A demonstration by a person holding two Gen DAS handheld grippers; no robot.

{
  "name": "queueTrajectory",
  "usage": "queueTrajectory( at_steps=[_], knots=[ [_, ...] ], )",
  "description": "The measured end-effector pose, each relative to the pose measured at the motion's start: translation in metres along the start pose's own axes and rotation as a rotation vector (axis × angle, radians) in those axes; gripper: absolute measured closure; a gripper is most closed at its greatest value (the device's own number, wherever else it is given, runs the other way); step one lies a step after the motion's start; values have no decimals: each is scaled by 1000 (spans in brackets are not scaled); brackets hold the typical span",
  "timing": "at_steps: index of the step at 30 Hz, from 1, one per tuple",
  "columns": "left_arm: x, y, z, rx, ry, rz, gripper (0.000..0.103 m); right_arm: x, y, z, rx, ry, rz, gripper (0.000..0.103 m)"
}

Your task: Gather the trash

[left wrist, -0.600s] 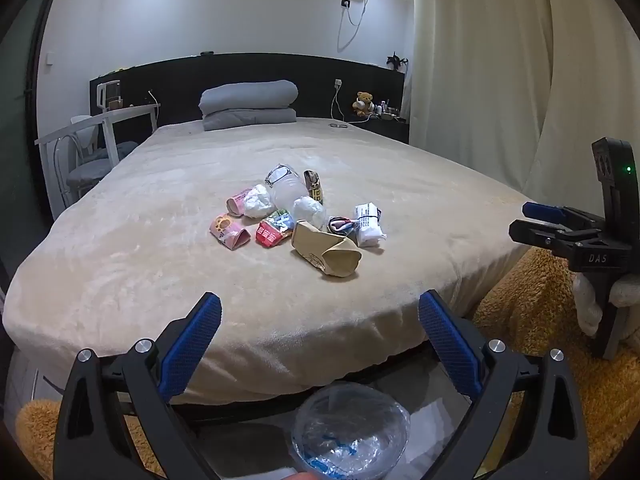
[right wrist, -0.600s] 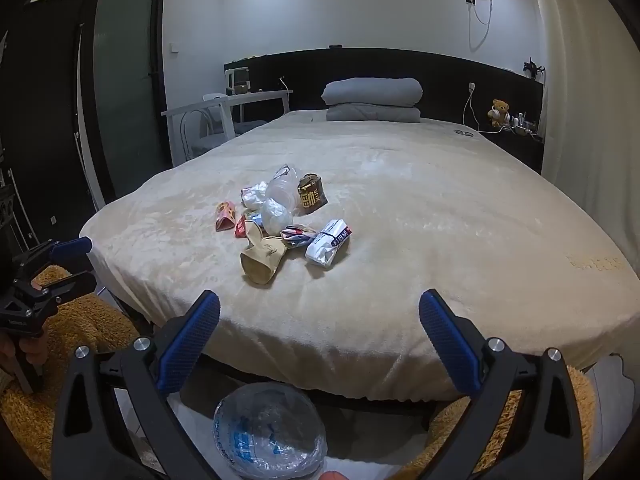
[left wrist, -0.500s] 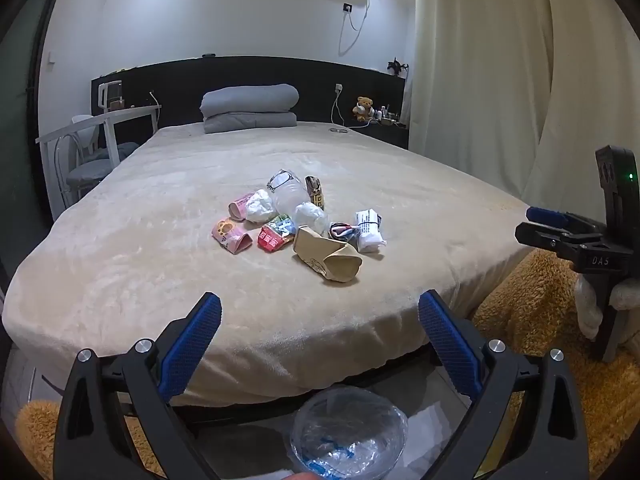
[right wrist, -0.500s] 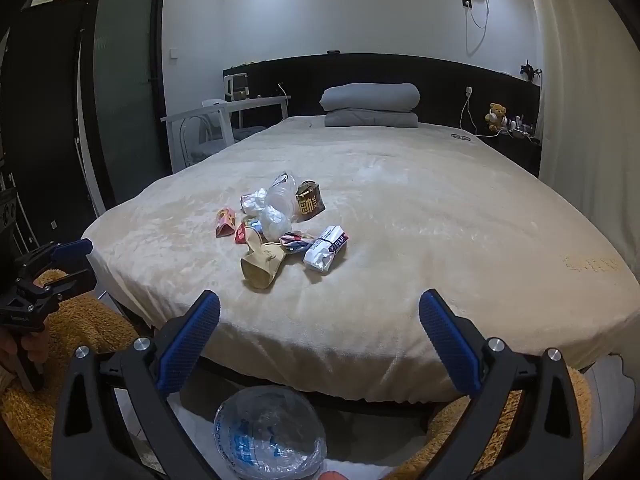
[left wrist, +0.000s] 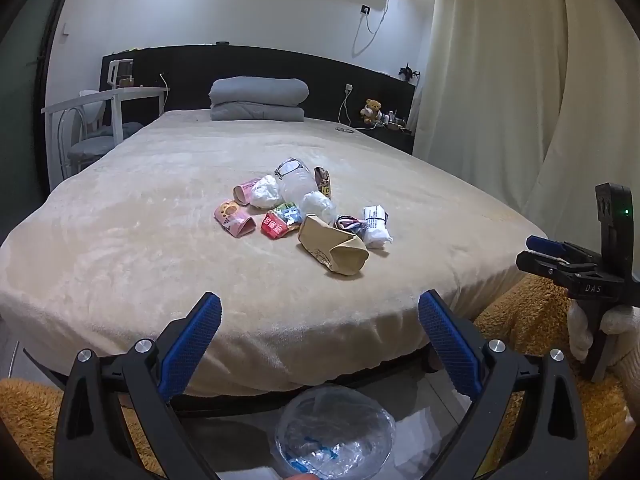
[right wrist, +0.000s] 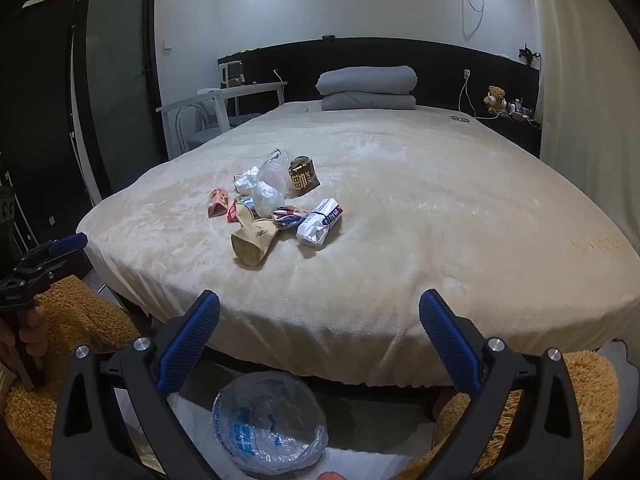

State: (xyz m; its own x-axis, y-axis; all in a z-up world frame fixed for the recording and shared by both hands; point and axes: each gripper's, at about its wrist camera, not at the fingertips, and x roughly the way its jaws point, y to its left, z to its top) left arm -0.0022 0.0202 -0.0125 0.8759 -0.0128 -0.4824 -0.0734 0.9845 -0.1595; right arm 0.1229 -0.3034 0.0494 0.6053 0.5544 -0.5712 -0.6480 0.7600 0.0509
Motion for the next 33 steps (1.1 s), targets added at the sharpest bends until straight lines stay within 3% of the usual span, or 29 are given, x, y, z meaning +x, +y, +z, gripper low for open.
queueTrajectory(
  at_steps=[33],
  knots=[
    [-4,6,-15,31,-20,5,6,4,-9,-13,-14,-10,-2,4]
  ],
)
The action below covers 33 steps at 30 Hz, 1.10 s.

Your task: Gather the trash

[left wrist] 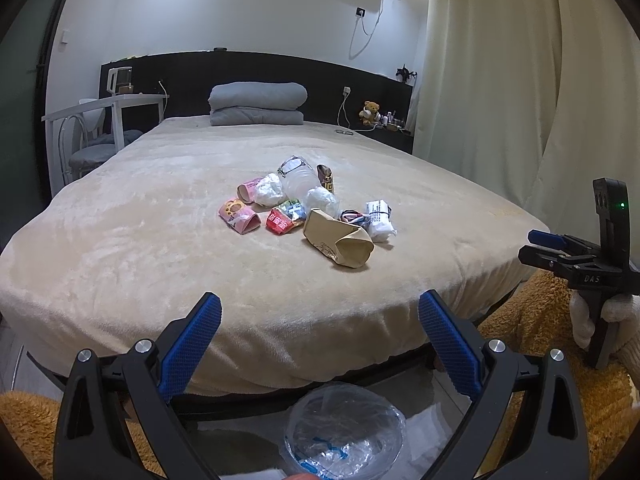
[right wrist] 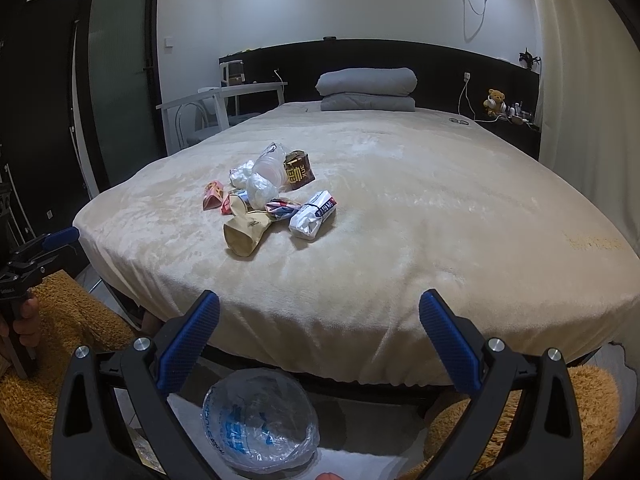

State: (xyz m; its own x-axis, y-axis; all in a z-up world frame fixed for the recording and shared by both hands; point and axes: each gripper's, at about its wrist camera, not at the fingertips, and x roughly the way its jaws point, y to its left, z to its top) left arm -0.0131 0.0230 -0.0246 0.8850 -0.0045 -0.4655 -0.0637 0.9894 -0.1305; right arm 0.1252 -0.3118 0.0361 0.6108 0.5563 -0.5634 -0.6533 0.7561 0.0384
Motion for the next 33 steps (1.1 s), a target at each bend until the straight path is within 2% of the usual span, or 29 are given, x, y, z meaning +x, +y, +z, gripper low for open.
queueTrajectory(
  at_steps=[27,33],
  knots=[
    [0,-3,0,7,-10,-8,6,4,2,-1,-12,5,-1,4],
    [5,-12,-3,24,20,-30,6,6,2,0,0,21,12,4]
  ],
)
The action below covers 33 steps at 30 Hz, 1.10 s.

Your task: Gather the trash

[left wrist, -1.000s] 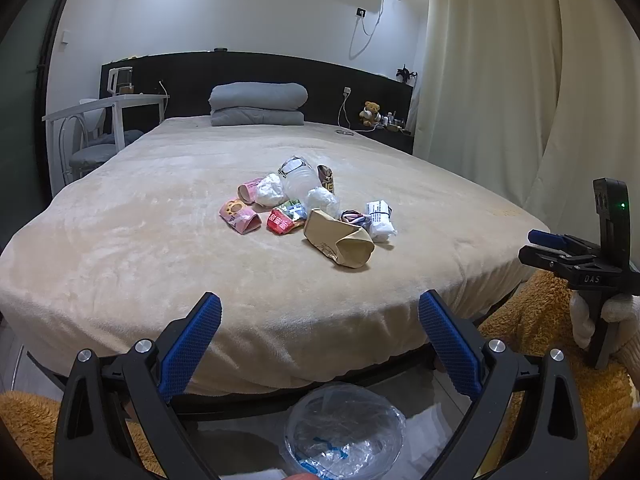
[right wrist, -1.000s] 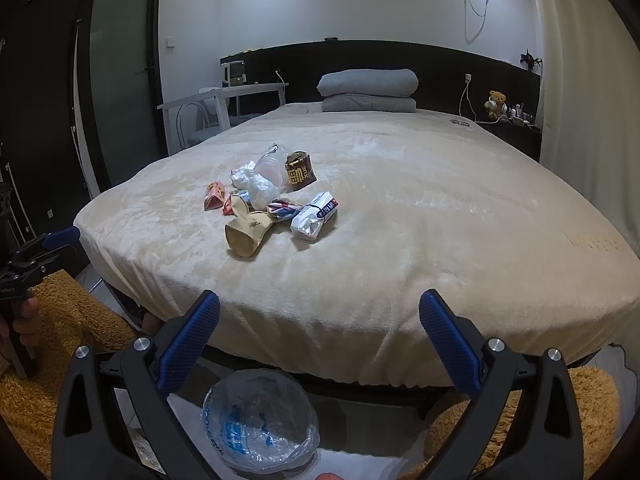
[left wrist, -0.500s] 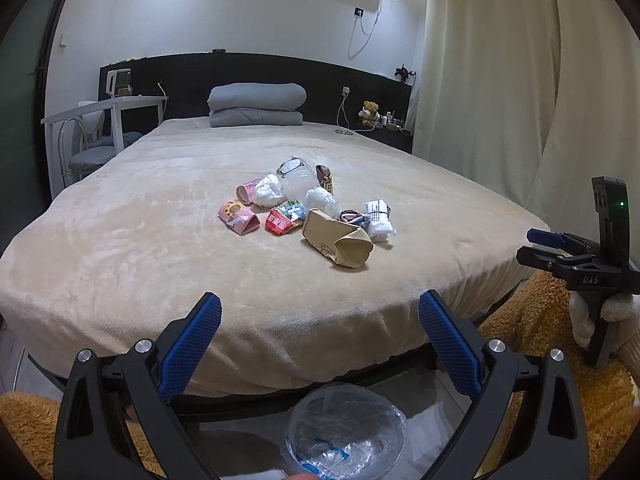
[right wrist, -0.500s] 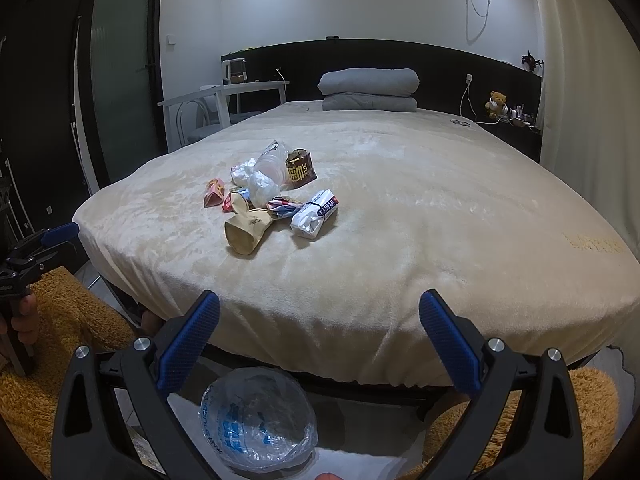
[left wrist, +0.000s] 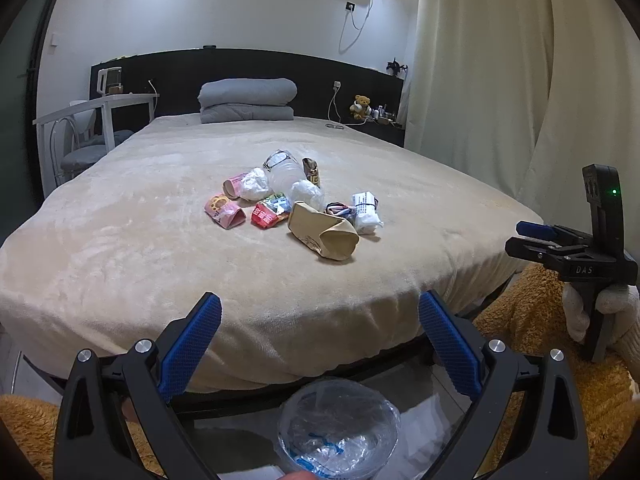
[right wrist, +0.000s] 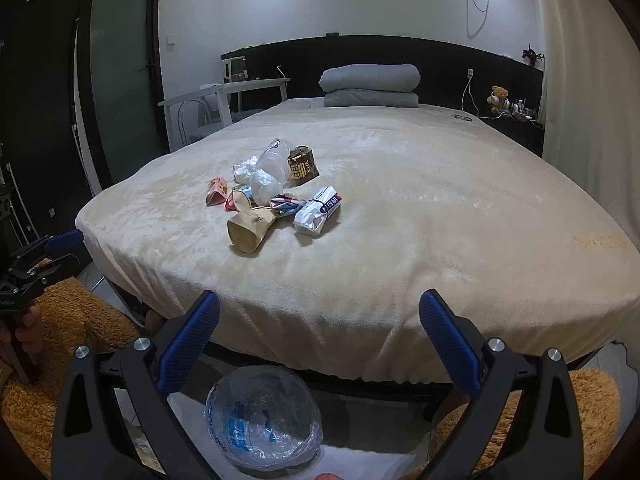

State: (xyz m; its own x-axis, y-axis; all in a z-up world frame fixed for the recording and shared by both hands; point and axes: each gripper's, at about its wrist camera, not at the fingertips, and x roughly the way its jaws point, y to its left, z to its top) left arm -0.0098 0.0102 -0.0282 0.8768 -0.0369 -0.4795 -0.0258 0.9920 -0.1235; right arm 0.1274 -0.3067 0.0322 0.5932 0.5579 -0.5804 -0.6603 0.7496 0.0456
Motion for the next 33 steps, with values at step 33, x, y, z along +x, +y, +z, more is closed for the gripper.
queueTrajectory(
  at_steps=[33],
  knots=[
    [148,35,57,-392,260,-246,8,145,-59,78,232,228,246,7]
  ],
)
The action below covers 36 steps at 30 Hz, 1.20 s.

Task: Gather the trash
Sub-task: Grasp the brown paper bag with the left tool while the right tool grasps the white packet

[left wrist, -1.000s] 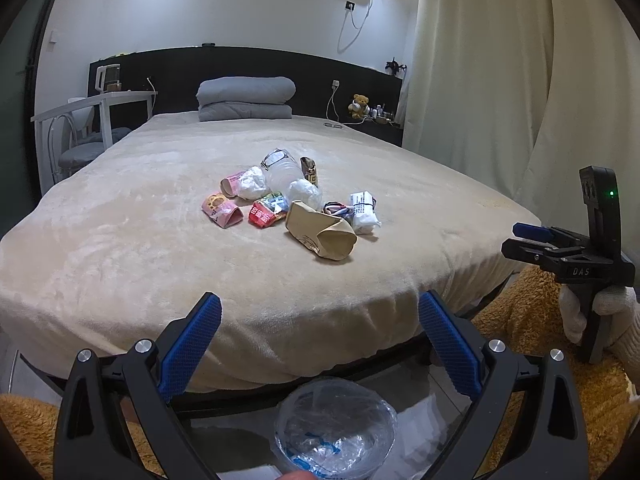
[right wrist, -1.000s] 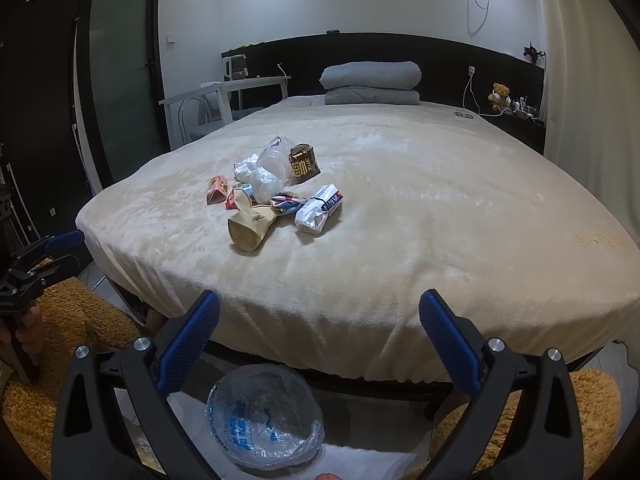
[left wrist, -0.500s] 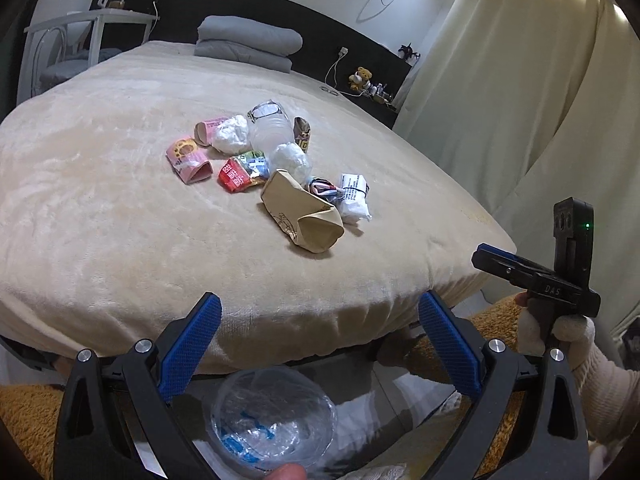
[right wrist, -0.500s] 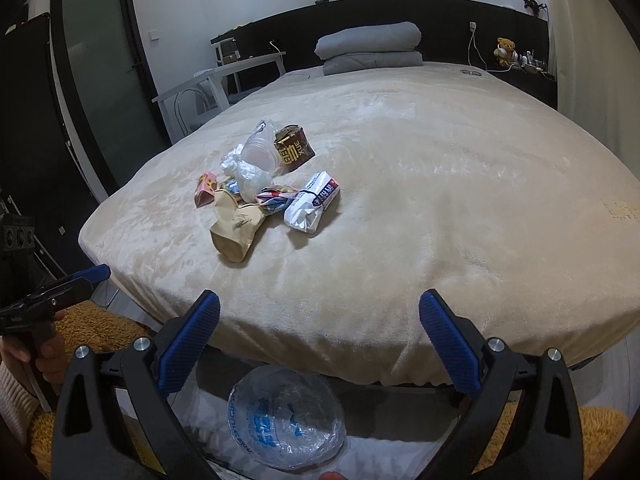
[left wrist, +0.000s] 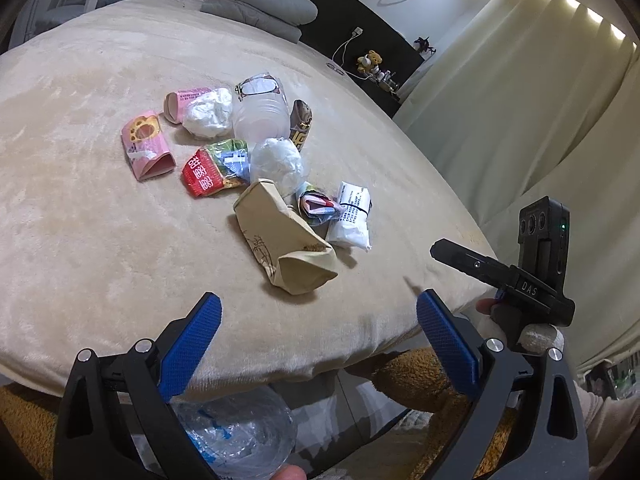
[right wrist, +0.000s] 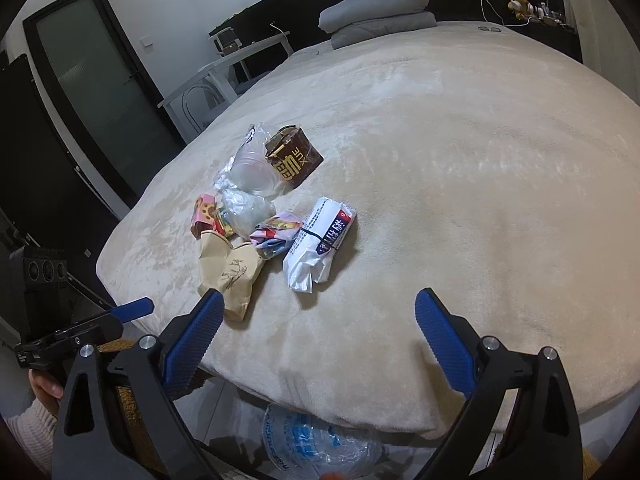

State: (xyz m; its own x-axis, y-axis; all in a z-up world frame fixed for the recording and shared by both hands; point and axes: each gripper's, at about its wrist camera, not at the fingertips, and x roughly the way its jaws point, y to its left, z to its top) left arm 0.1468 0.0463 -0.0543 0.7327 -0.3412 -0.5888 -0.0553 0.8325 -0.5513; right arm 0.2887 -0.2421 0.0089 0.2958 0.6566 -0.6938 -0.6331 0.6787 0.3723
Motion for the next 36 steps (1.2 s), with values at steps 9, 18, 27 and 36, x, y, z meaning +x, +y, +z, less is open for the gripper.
queueTrajectory(
  at_steps=[9,18,27,36],
  knots=[
    [36,7,32,-44,60,-16,8,37,-11,23,61,81,64,12],
    [69,14,40,-94,138,-32,8,71,-13,34,76,151,94,18],
    [90,29,39,-146,174,-59,8,90,-23,33,143,215,130,30],
    [94,27,39,-90,169,-5,38,96,-26,34,167,244,156,62]
  ],
)
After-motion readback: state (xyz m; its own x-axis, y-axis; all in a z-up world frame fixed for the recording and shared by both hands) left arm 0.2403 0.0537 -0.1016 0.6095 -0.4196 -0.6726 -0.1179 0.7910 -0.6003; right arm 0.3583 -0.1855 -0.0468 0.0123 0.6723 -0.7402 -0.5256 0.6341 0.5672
